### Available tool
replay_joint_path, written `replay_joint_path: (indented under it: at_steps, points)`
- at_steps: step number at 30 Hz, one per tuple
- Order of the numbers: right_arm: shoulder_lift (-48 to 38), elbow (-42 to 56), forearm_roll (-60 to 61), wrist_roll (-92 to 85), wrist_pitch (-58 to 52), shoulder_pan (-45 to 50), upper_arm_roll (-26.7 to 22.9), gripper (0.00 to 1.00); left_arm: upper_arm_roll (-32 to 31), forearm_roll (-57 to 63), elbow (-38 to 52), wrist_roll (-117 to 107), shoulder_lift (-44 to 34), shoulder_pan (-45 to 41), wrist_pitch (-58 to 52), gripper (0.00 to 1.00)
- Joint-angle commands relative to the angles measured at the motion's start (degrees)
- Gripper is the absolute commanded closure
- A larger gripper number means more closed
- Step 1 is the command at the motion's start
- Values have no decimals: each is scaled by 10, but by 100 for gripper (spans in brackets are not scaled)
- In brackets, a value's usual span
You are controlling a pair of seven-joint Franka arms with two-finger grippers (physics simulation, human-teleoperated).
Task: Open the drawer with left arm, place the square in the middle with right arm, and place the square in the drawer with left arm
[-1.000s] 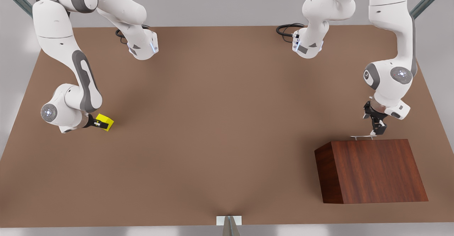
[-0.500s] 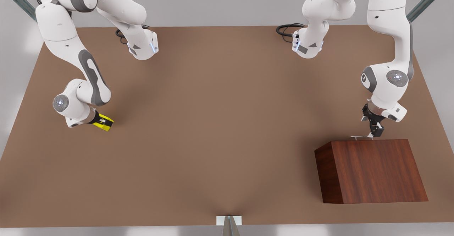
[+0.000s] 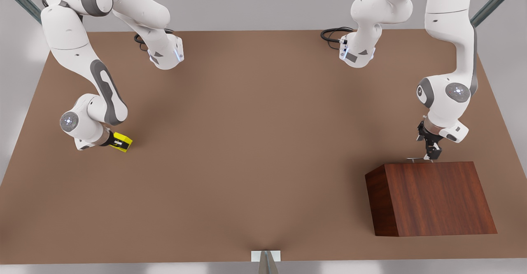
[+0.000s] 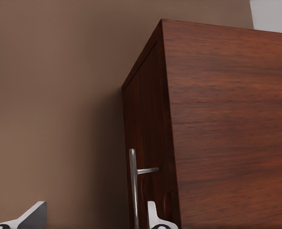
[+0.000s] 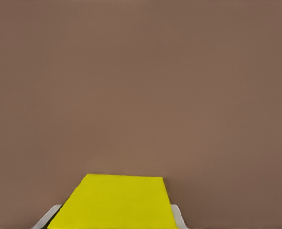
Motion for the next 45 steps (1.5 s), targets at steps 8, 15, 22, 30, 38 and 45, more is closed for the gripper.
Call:
replay_joint_path:
  at_steps: [8,15,22,30,38,45]
  points:
    - [-2,0,0,2,-4,1,0,31,-8,0,0,0,3,-3,1,0]
    - [-40,39,-1,34,-81,13,10,31,-11,0,0,-2,8,-3,2,0]
    - [-69,229,-1,249,-369,96,83,32,-10,0,0,0,14,-3,0,0]
    - [-45,341,37,648,-453,367,95,31,-10,0,0,1,9,-3,-37,0]
    - [189,594,39,863,-365,569,98,31,-7,0,3,2,-5,-3,-68,0]
    - [310,744,36,1040,-323,674,63,31,-7,0,2,1,-16,-3,-109,0]
